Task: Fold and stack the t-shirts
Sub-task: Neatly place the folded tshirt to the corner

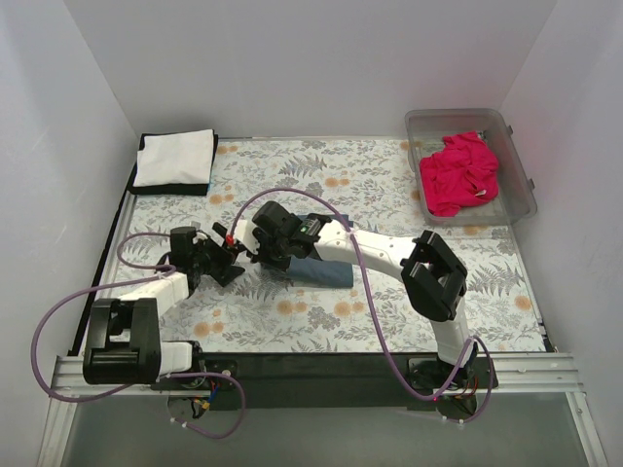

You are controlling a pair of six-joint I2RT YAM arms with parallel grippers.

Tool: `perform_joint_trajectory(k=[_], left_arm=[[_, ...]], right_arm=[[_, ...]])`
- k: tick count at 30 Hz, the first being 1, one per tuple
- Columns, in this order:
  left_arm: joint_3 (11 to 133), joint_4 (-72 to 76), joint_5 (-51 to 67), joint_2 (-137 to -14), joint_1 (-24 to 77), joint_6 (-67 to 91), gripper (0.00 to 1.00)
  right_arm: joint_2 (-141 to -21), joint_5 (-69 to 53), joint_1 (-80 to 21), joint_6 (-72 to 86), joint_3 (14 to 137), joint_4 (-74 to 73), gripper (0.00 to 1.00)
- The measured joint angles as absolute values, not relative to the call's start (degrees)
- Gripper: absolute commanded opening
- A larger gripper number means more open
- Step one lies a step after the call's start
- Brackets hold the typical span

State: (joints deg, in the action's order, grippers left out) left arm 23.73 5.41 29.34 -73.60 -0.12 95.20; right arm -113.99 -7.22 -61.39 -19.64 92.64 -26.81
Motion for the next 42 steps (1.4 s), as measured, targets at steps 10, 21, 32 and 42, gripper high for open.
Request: perform_joint_trajectory(k=[10, 21, 32, 42], left_arm=[[23.2, 14.3, 24.5, -79.6, 7.5, 101.4, 0.97], [32.9, 14.4, 19.5, -89.4, 11.2, 102.5, 0.85], [35.4, 15.4, 19.1, -93.4, 11.4, 102.7, 0.65], [35.3, 15.4, 18.7, -94.0, 11.6, 102.2, 0.49]], right_arm=[[-115.3, -8.7, -61.2, -18.1, 93.7, -26.9, 0.01], [-116.0, -7.6, -61.1, -15.3, 97.6, -26.9, 0.01], [-116.0, -7.4, -60.9, -13.5, 97.8, -26.9, 0.01], [-116.1, -7.5, -60.9, -13.1, 97.8, -26.9, 0.01]])
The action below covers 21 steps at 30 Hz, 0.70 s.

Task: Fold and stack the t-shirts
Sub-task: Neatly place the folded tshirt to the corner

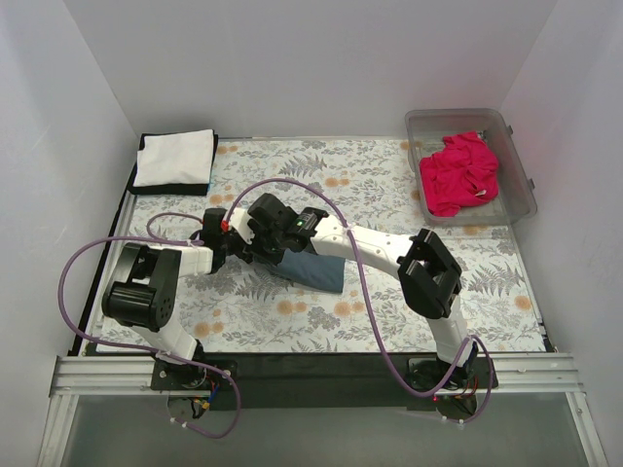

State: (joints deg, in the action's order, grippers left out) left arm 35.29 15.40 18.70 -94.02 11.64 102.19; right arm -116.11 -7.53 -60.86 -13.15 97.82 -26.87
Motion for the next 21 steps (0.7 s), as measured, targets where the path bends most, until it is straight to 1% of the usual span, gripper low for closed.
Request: perform_joint_trajectory(k=[1, 3, 8, 14, 17, 18, 21], left_arm=[[35.3, 15.2, 18.4, -94.0, 11.7, 101.9, 0.44], [35.2, 14.7, 17.7, -94.1, 11.8, 101.3, 0.43], [35.1, 15.1, 17.5, -94.1, 11.9, 100.8, 0.49], [35.4, 16.4, 17.9, -95.0, 11.9, 101.0, 0.49], [36.2, 17.2, 18.3, -96.3, 11.9, 101.2, 0.43], [36.4, 17.3, 18.4, -96.6, 11.9, 101.2, 0.35], [36.5, 17.2, 18.1, -97.6, 11.8, 101.1, 0.17]], right_arm=[[-116.2, -7.6, -60.9, -13.0, 97.8, -26.9, 0.01], [-116.4, -7.7, -60.9, -12.8, 97.8, -26.9, 0.01], [-116.6, -7.9, -60.9, -12.3, 97.8, -26.9, 0.01], [-116.6, -7.9, -60.9, -12.2, 97.8, -26.9, 0.01], [-116.6, -7.9, -60.9, -12.2, 97.8, -26.9, 0.01], [-116.6, -7.9, -60.9, -12.2, 97.8, -26.9, 0.01], [-116.6, -7.9, -60.9, -12.2, 97.8, -26.9, 0.01]])
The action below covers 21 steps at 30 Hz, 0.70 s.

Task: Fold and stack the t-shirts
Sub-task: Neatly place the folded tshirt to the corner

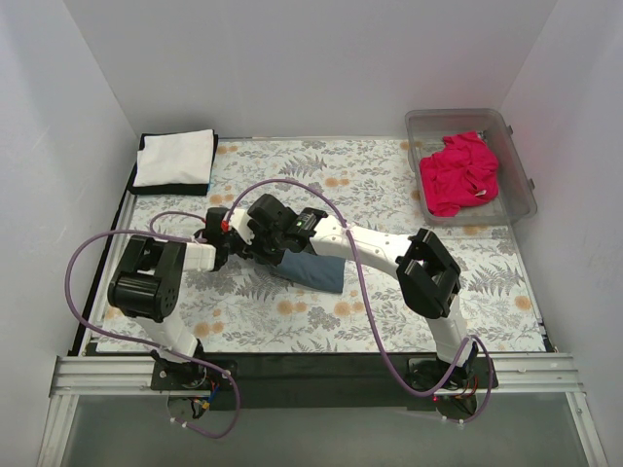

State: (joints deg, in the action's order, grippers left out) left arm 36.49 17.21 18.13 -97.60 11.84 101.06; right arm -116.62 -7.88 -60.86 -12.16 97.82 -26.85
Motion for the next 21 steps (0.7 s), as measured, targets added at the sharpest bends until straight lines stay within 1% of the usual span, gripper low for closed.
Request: perform_joint_trajectory(k=[1, 2, 3, 4, 6, 7, 8, 10, 16, 21], left_arm=[[36.5, 17.1, 18.0, -97.8, 11.8, 100.8, 0.00], [36.7, 16.9, 17.8, -98.1, 11.9, 100.2, 0.00], [37.2, 16.5, 17.8, -98.3, 11.9, 99.1, 0.00], [38.3, 15.4, 17.3, -98.5, 11.9, 97.7, 0.00], [41.9, 12.3, 16.0, -99.6, 12.2, 93.8, 0.00], [44.1, 10.7, 15.0, -100.3, 12.3, 91.6, 0.00], [46.3, 9.0, 14.0, -101.0, 12.3, 89.4, 0.00], [50.5, 6.2, 12.0, -102.1, 12.3, 85.1, 0.00], [60.1, -1.9, 7.1, -105.3, 12.3, 75.8, 0.00], [70.6, -9.4, 2.7, -110.7, 12.4, 66.2, 0.00]], right_arm=[[-116.6, -7.9, -60.9, -12.2, 97.8, -26.9, 0.01], [-116.6, -7.8, -60.9, -12.2, 97.8, -26.9, 0.01], [-116.6, -7.6, -60.9, -12.2, 97.8, -26.9, 0.08], [-116.6, -7.4, -60.8, -12.1, 97.8, -26.9, 0.25], [-116.5, -7.2, -60.5, -11.7, 97.8, -26.9, 0.46], [-116.2, -7.0, -60.2, -11.8, 97.4, -26.7, 0.66], [-115.4, -7.0, -59.9, -11.4, 96.6, -26.7, 0.75], [-113.2, -6.8, -59.1, -11.9, 94.8, -26.9, 0.98], [-101.0, -6.0, -53.9, -13.4, 88.7, -26.9, 0.98], [-90.1, -6.6, -46.7, -15.6, 81.3, -26.7, 0.98]])
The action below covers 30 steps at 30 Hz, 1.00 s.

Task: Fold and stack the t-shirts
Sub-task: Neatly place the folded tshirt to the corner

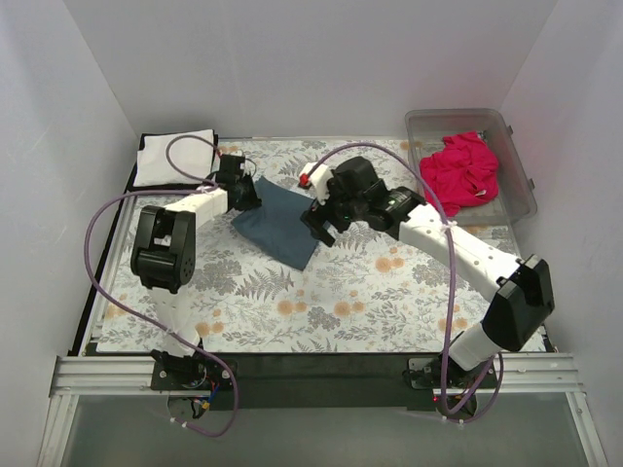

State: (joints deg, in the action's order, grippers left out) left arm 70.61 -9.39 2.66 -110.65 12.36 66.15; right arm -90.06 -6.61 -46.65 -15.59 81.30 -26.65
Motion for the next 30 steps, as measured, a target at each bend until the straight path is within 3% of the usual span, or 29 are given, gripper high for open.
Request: perform_joint_trajectory(k=[6, 16, 23, 30], left_arm=[[90.5, -17.1, -1.5, -118.9, 11.3, 54.6, 0.00], [116.4, -22.3, -2.2, -132.4, 3.4, 46.9, 0.00], [126.8, -25.3, -2.9, -137.3, 0.5, 41.9, 0.00], [129.5, -24.8, -3.9, -137.1, 0.9, 37.8, 0.00]], right_arm=[[-85.8, -8.0, -37.3, -16.9, 74.7, -28.3, 0.98], [-84.8, -10.6, -36.3, -17.3, 72.1, -30.0, 0.98], [-84.5, -11.2, -36.0, -17.9, 70.9, -30.1, 0.98], [-84.5, -11.8, -36.0, -18.0, 70.7, -30.1, 0.98]])
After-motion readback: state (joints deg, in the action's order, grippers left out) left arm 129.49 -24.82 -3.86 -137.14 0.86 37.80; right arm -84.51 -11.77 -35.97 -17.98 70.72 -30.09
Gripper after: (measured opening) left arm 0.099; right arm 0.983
